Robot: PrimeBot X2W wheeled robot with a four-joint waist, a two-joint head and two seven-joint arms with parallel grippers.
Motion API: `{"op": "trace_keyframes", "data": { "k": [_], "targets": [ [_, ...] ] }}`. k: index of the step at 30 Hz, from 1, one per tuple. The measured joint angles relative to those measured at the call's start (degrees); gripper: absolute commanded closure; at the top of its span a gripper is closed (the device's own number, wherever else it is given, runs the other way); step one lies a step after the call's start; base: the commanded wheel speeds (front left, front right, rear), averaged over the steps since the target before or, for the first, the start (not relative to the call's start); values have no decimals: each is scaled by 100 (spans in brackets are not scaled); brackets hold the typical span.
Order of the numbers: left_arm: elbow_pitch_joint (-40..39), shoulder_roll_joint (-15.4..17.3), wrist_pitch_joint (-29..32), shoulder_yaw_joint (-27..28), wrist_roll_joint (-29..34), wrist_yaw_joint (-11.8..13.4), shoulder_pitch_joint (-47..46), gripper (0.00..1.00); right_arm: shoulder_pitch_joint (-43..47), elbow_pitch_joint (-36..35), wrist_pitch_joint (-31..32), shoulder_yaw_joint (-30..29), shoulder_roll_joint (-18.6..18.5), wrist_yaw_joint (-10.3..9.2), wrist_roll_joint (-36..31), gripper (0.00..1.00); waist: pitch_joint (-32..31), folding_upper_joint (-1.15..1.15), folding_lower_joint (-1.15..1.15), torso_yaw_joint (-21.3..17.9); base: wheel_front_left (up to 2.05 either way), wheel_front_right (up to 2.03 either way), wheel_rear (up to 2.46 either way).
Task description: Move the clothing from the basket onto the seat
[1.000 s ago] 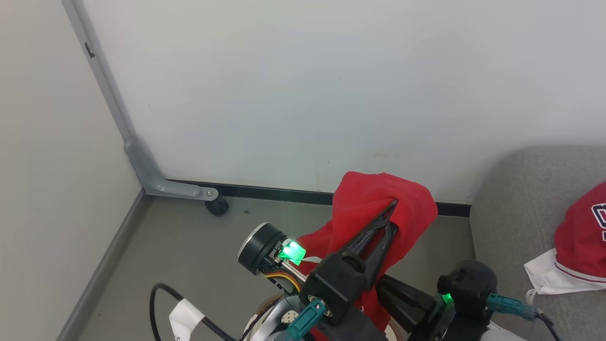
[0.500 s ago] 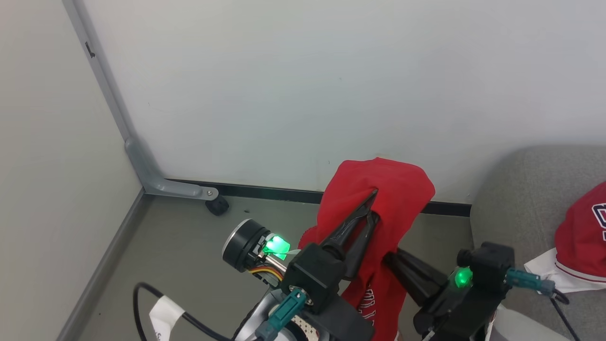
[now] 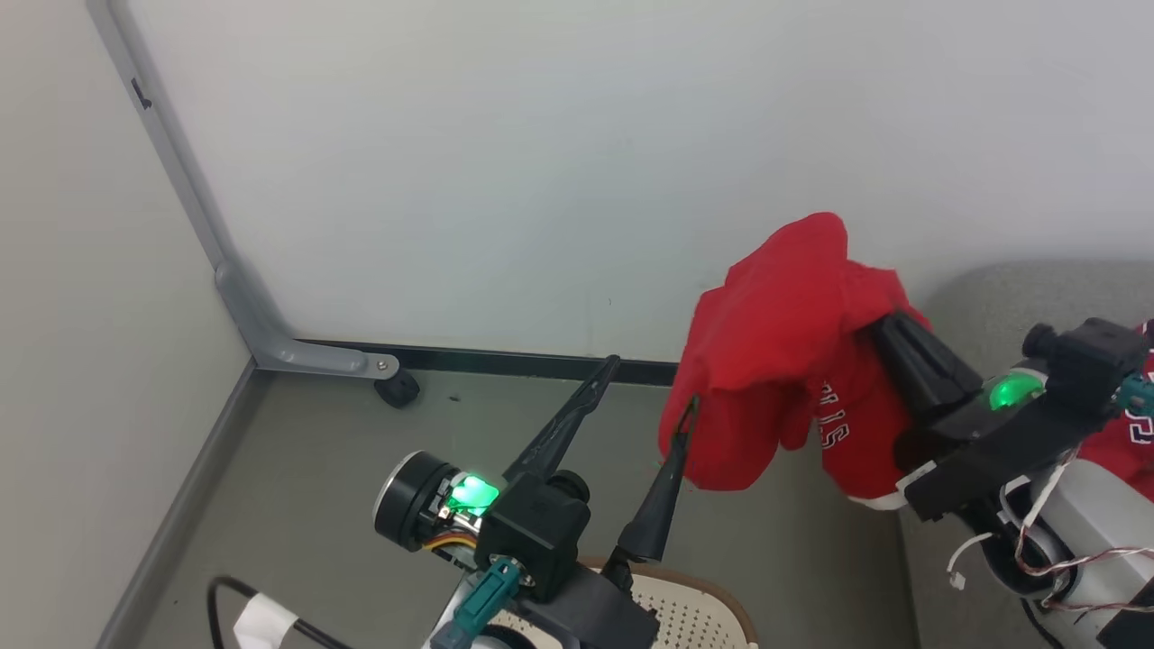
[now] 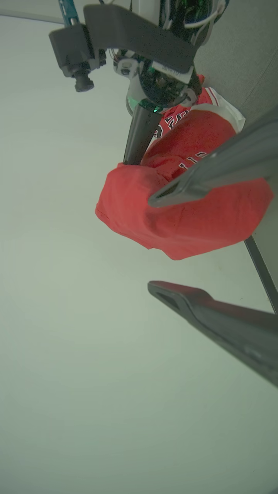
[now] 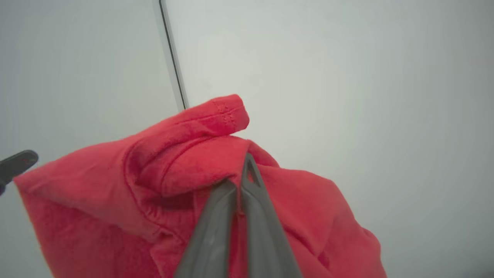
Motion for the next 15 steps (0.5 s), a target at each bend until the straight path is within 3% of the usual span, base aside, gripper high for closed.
{"op": "trace_keyframes", "data": {
  "k": [8,15],
  "targets": [
    [-33,3,-54,120,152,0,503,0,-265,270,-1,-687,-175,-1,113,100,132,0,0,-105,0,0,0],
    [3,21,-151,-125,356,0,820,0,-323,523,-1,-1408,-608,-37,198,100,332,0,0,-219,0,0,0]
  ]
}}
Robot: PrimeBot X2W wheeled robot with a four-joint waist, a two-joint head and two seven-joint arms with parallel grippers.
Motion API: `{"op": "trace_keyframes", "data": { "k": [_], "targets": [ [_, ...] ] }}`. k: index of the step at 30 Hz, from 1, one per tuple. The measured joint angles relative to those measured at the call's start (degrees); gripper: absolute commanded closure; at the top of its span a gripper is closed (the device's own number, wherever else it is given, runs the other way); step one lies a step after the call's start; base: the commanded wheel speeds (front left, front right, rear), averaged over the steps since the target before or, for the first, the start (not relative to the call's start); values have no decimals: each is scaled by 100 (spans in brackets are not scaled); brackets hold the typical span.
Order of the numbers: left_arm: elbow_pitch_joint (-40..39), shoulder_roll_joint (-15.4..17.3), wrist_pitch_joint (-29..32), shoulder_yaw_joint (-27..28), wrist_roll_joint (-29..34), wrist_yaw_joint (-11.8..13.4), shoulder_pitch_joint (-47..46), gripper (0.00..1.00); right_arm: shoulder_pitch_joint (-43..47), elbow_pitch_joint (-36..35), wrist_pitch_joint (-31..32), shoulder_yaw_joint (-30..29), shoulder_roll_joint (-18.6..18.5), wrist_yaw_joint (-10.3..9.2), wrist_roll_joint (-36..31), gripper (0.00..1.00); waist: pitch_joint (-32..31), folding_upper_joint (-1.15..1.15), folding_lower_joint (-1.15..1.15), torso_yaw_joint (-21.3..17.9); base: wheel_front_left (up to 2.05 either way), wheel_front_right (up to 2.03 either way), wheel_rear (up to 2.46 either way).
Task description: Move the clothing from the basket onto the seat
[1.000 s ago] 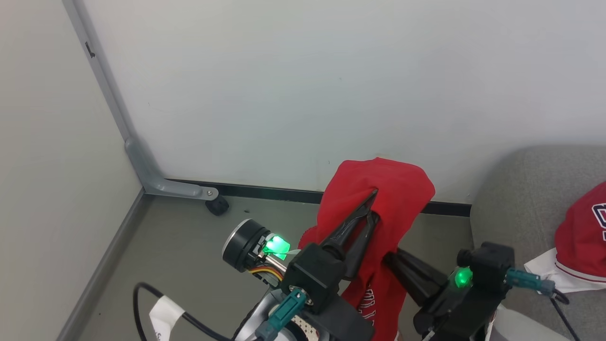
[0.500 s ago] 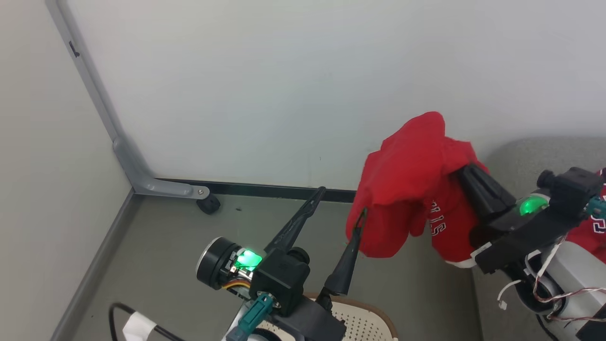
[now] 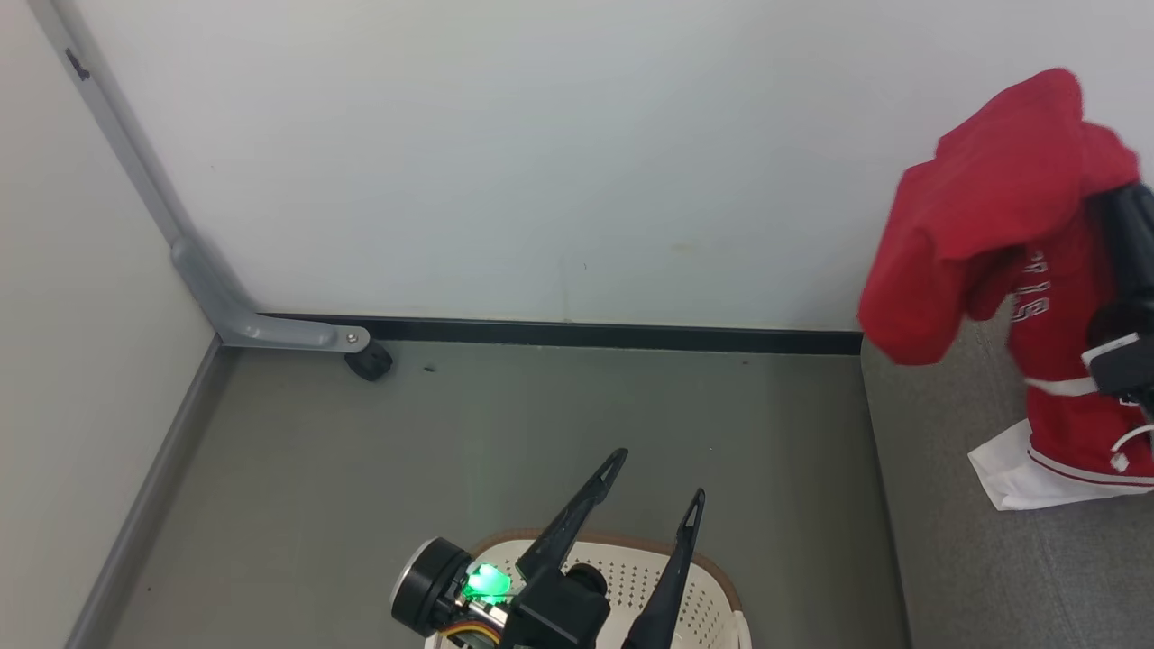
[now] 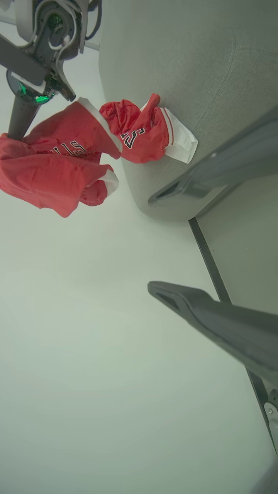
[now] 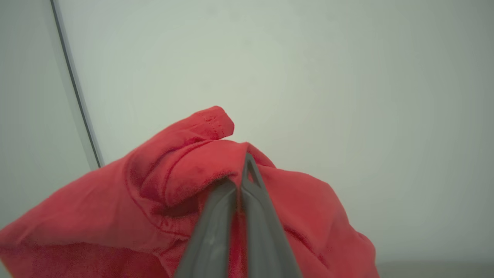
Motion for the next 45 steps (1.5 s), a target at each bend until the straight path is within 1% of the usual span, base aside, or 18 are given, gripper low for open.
{"op": "trace_keyframes", "data": {
  "k": [3,6,11,12,18,22,27,31,34,38,45],
  "targets": [
    [15,11,-38,-97,22,0,115,0,-105,27,0,-299,-164,-23,33,100,110,0,0,-54,0,0,0],
    [47,14,-65,-211,77,0,126,0,-185,42,0,-592,-325,-103,35,100,230,0,0,-113,0,0,0],
    [132,14,-155,-374,131,0,125,0,-288,90,-1,-1094,-613,-166,108,100,455,0,0,-217,0,0,0],
    [132,14,-155,-374,131,0,125,0,-288,90,-1,-1094,-613,-166,108,100,455,0,0,-217,0,0,0],
    [156,18,-254,-625,137,0,112,0,-307,406,-18,-1690,-1092,-166,172,100,759,0,0,-333,0,0,0],
    [147,25,-354,-789,149,0,88,0,-305,705,-25,-1959,-1318,-156,287,100,999,0,1,-379,0,0,0],
    [110,30,-448,-1021,210,0,-104,0,-310,1029,-25,-2123,-1457,-59,331,100,1352,0,1,-394,0,0,0],
    [81,25,-527,-1180,265,0,-331,0,-474,1301,-25,-2219,-1468,-14,348,100,1656,1,1,-374,0,0,0],
    [77,30,-628,-1288,265,0,-507,0,-723,1608,-25,-2307,-1510,-11,370,100,1951,1,1,-329,0,0,0],
    [64,29,-706,-1358,265,0,-711,0,-783,1958,-25,-2409,-1621,14,443,100,2229,0,1,-264,0,0,0],
    [124,27,-858,-1397,260,0,-942,0,-872,2431,-26,-2232,-1616,36,474,100,2615,1,2,-127,0,0,0]
  ]
}}
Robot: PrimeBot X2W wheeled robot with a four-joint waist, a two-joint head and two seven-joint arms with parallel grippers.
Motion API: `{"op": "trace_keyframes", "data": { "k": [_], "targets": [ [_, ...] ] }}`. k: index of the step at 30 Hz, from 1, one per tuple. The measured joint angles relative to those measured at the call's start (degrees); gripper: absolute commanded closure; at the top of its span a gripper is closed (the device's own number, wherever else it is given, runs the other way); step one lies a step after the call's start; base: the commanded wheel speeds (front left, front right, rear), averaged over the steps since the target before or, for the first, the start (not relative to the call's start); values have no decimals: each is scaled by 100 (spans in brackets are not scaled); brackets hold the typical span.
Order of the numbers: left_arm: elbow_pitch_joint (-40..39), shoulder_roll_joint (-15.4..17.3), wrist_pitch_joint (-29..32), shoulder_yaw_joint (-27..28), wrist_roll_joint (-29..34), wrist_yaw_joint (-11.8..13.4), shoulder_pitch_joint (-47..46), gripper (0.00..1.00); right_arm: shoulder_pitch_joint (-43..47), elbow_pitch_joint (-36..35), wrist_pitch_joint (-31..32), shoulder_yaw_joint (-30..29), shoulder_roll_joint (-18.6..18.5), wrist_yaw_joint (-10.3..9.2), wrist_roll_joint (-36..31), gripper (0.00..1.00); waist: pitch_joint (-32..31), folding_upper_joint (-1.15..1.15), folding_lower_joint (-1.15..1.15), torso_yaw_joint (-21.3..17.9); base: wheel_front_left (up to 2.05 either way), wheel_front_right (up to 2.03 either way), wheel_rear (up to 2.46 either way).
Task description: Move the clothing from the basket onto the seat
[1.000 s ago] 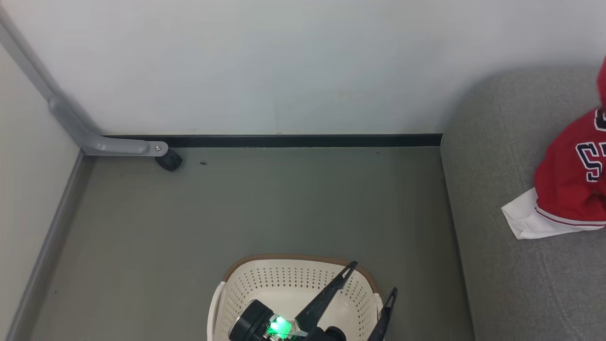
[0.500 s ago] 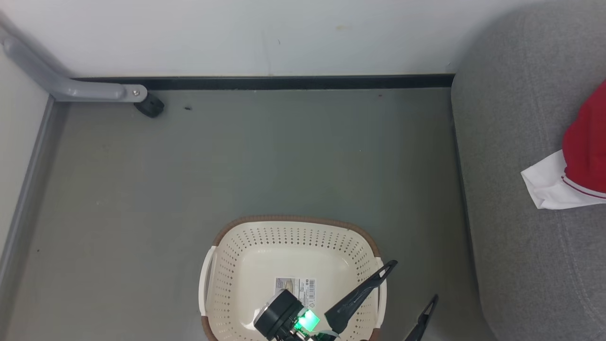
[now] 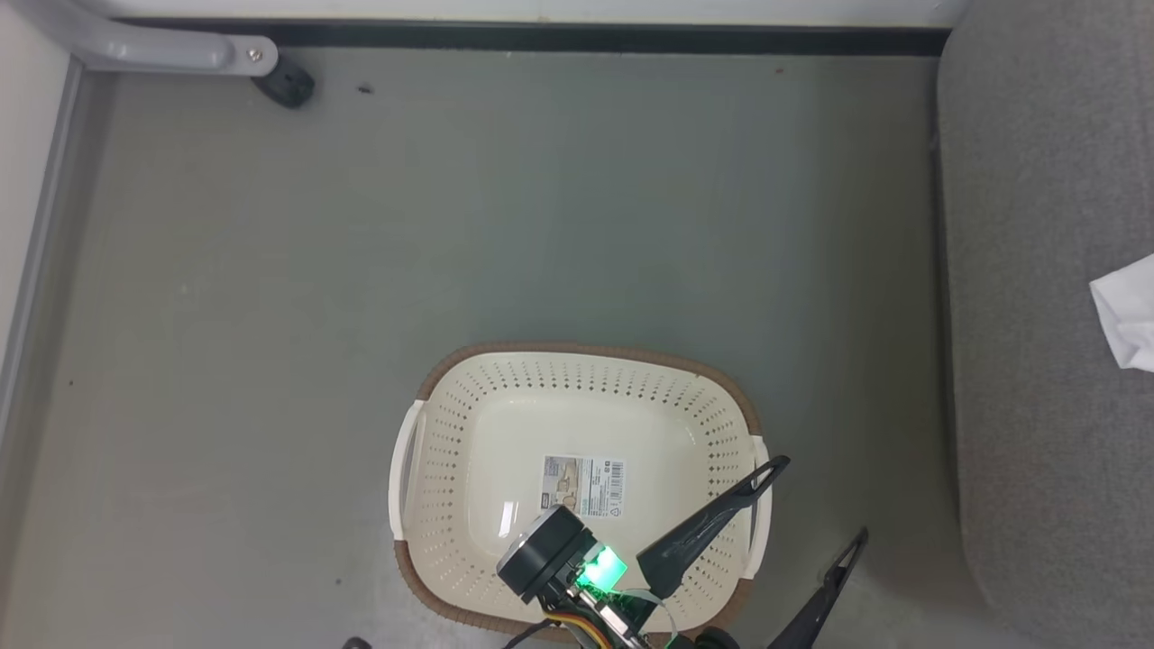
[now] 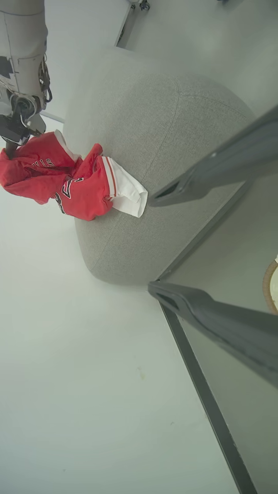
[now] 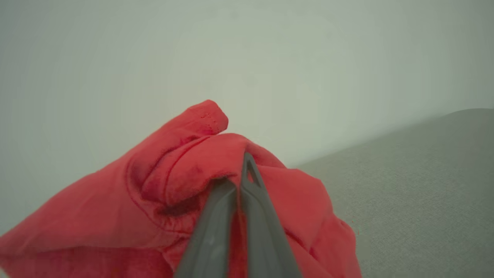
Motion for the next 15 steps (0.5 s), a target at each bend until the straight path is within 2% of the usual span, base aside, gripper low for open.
{"op": "trace_keyframes", "data": {
  "k": [6,15],
  "targets": [
    [79,-5,-101,-23,-19,0,-83,0,-19,236,5,331,44,0,16,100,163,0,-1,120,0,0,0],
    [205,-10,-201,-21,-176,0,-152,0,-135,409,12,533,35,0,170,100,194,-1,-1,165,0,0,0]
  ]
}}
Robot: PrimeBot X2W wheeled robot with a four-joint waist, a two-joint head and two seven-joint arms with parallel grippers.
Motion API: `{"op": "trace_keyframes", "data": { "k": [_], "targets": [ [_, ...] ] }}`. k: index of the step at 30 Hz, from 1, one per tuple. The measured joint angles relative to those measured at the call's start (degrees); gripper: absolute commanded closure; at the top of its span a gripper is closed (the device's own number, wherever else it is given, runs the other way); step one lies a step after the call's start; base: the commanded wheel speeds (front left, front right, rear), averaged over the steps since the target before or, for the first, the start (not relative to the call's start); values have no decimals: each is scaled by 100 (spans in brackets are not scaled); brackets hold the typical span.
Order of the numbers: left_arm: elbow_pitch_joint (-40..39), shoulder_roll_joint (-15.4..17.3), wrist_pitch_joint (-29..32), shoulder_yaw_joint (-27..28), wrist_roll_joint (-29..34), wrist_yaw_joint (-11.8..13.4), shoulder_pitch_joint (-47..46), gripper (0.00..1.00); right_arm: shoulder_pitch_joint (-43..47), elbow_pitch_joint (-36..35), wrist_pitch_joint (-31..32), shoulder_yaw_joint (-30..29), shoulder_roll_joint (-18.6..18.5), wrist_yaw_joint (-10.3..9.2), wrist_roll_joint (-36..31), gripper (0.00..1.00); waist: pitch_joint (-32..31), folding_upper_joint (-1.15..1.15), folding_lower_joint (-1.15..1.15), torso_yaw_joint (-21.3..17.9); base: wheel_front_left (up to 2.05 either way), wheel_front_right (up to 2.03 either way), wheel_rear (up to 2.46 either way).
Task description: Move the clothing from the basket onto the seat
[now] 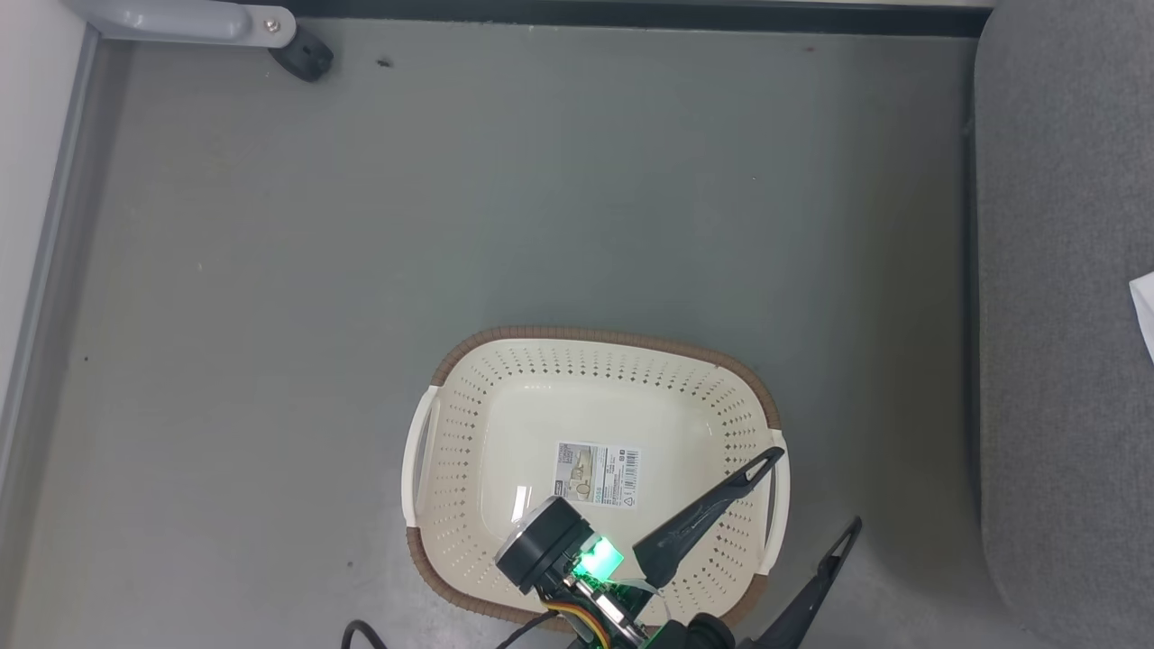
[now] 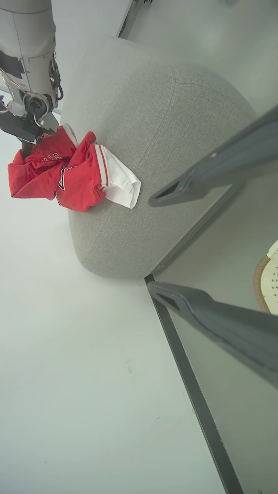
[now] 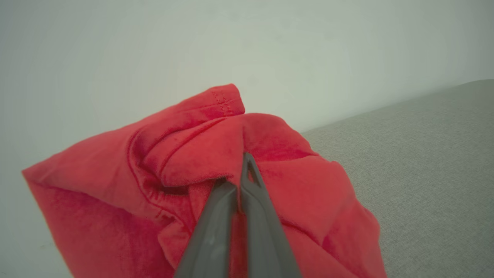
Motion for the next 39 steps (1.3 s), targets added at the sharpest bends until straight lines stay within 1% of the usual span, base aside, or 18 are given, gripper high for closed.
{"op": "trace_keyframes", "data": {
  "k": [1,3,4,5,6,7,17,27,34,39],
  "targets": [
    [35,1,0,10,-12,0,-5,0,-6,33,0,33,7,0,1,100,-10,0,0,-2,0,0,0],
    [83,2,-1,22,-22,0,-15,0,-9,96,0,101,23,0,2,74,-43,0,0,-9,0,0,0],
    [100,1,-4,26,-26,0,-18,0,-9,129,0,129,29,0,7,53,-63,0,0,-14,0,0,0],
    [124,0,-32,32,-29,0,-19,0,-8,153,0,157,31,0,20,21,-84,0,0,-20,0,0,0],
    [152,0,-44,36,-44,0,-19,0,-8,171,0,187,33,0,42,4,-108,0,0,-27,0,0,0],
    [185,-1,-44,38,-67,0,-20,0,-7,185,0,214,38,0,52,0,-132,0,-1,-34,0,0,0],
    [456,0,-49,149,-103,0,-20,0,84,346,-1,519,289,0,69,0,-467,0,-1,-118,0,0,0],
    [690,-2,-35,298,-154,0,37,0,559,325,-1,780,634,0,33,0,-939,0,-1,-220,0,0,0],
    [815,-3,-16,504,-196,0,345,0,1027,33,-2,765,953,0,-145,0,-1349,0,-1,-286,0,0,0],
    [917,-3,-9,755,-197,0,571,0,1464,-409,-2,682,1235,0,-372,0,-1664,-1,-1,-331,0,0,0]
  ]
}}
